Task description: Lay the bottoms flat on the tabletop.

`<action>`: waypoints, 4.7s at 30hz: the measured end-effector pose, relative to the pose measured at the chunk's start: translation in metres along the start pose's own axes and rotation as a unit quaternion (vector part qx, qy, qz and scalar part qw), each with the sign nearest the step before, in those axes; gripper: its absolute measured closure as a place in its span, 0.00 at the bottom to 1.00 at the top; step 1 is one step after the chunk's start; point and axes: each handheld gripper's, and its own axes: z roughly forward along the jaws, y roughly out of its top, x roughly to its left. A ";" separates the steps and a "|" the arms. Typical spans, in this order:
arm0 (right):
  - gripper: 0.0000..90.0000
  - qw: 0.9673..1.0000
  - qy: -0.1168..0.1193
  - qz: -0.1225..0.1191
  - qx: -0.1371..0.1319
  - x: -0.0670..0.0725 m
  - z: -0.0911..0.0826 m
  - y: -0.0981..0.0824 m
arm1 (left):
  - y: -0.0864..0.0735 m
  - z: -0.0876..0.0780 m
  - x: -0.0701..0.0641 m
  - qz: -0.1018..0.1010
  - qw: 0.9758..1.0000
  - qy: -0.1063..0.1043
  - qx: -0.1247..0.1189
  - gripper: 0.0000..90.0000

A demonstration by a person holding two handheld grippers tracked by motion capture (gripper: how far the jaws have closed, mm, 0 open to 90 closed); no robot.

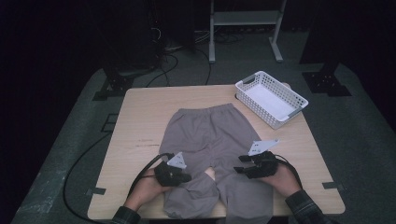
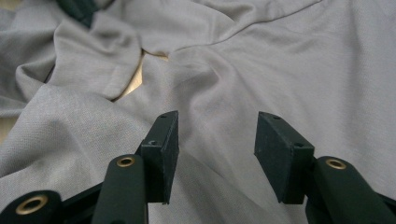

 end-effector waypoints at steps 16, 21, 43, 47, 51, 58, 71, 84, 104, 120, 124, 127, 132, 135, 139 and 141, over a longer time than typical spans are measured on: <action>0.54 1.000 0.016 -0.012 0.005 0.010 0.007 0.005 | 0.008 -0.010 -0.034 0.043 0.996 -0.057 -0.046 0.70; 0.54 1.000 0.023 -0.016 -0.004 0.015 0.007 0.009 | 0.009 -0.015 -0.019 0.017 0.997 -0.002 -0.070 0.61; 0.69 0.990 0.087 -0.094 0.064 0.077 0.095 0.058 | -0.033 -0.037 0.022 -0.077 0.992 0.096 -0.029 0.39; 0.93 0.990 0.061 -0.100 0.076 0.074 0.089 0.056 | -0.037 -0.044 0.023 -0.092 0.989 0.106 -0.039 0.39; 0.96 0.991 0.048 -0.096 0.082 0.065 0.079 0.050 | -0.037 -0.040 0.018 -0.089 0.991 0.098 -0.031 0.39; 0.96 0.990 0.029 -0.100 0.093 0.042 0.063 0.039 | -0.033 -0.033 0.009 -0.074 0.993 0.089 -0.007 0.40; 0.95 0.992 0.016 -0.086 0.093 0.021 0.053 0.031 | -0.029 -0.023 0.003 -0.067 0.993 0.092 0.019 0.73; 0.94 0.992 0.033 -0.088 0.088 0.029 0.055 0.031 | -0.063 -0.053 -0.009 -0.104 0.988 0.101 0.043 0.99; 0.45 0.997 0.026 -0.051 0.055 0.011 -0.008 -0.018 | -0.015 -0.026 -0.011 -0.063 0.994 0.086 -0.025 0.48; 0.95 0.991 0.054 -0.084 0.084 0.033 -0.002 -0.023 | -0.014 -0.008 -0.015 -0.032 0.996 0.078 0.015 0.68; 0.95 0.990 0.068 -0.090 0.085 0.043 -0.007 -0.028 | -0.027 -0.021 -0.020 -0.029 0.997 0.064 0.028 0.91; 0.95 0.989 0.074 -0.094 0.088 0.051 -0.012 -0.033 | -0.036 -0.027 -0.027 -0.031 0.998 0.055 0.028 0.92; 0.95 0.986 0.096 -0.099 0.097 0.069 -0.020 -0.040 | -0.051 -0.036 -0.048 -0.032 0.998 0.039 0.024 0.93; 0.93 0.983 0.113 -0.103 0.101 0.077 -0.023 -0.043 | -0.056 -0.038 -0.055 -0.034 0.999 0.033 0.020 0.92; 0.77 0.985 0.115 -0.093 0.090 0.076 -0.027 -0.042 | -0.054 -0.039 -0.056 -0.033 0.998 0.049 0.012 0.76; 0.71 0.988 0.104 -0.085 0.075 0.069 -0.028 -0.039 | -0.051 -0.041 -0.053 -0.033 0.998 0.062 0.000 0.71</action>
